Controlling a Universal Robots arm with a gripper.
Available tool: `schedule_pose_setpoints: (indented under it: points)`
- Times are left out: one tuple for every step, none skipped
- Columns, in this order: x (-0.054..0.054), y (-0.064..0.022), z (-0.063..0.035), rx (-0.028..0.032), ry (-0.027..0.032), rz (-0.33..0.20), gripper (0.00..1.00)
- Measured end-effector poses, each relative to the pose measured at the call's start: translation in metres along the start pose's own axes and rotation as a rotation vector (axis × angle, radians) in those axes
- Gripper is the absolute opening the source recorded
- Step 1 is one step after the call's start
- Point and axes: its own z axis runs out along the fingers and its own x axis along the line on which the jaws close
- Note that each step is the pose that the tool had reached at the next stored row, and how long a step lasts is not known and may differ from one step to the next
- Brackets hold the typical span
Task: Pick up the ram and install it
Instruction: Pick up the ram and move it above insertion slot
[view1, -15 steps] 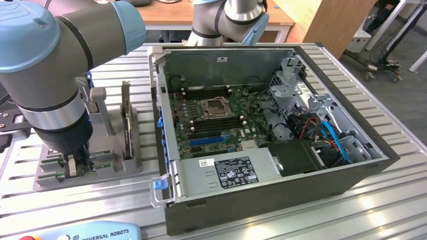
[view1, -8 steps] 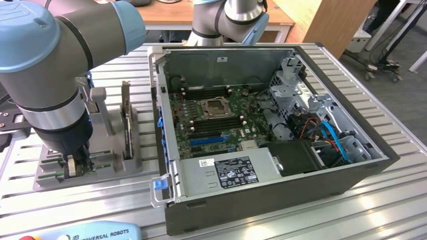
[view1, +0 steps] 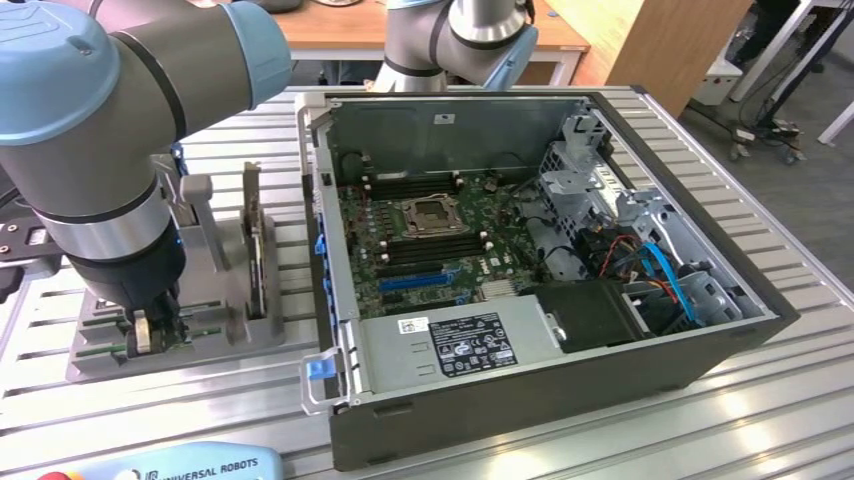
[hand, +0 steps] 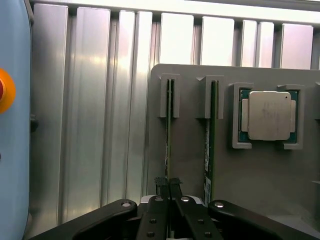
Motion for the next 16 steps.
schedule_pose_setpoints:
  points:
    - [0.0,0.0,0.0,0.0002,-0.0001,0.0,0.12]
    - [0.0,0.0,-0.0002,0.0002,-0.0001,0.0,0.12]
    - [0.0,0.0,-0.0005,0.0,0.0001,0.0,0.12]
    - [0.0,0.0,-0.0007,-0.0001,0.0,0.0,0.12]
    - [0.0,0.0001,-0.001,-0.0001,0.0001,0.0,0.12]
    - [0.0,0.0001,-0.0014,-0.0001,0.0001,0.0,0.12]
    - [0.0,0.0001,-0.0018,-0.0001,0.0001,0.0,0.12]
    - [0.0,0.0001,-0.0023,-0.0001,0.0001,0.0,0.12]
    - [-0.0001,0.0001,-0.0027,-0.0001,0.0,0.0,0.12]
    - [-0.0001,0.0002,-0.0032,-0.0001,0.0001,0.0,0.12]
    - [-0.0001,0.0002,-0.0037,-0.0001,0.0001,0.0,0.12]
    - [-0.0001,0.0002,-0.0043,-0.0002,0.0001,0.0,0.12]
    - [-0.0001,0.0002,-0.0049,-0.0001,0.0001,0.0,0.12]
    - [-0.0001,0.0002,-0.0053,0.0,0.0,0.0,0.12]
    - [-0.0001,0.0003,-0.0058,-0.0001,0.0,0.0,0.12]
    - [-0.0002,0.0003,-0.0063,-0.0001,0.0001,0.0,0.12]
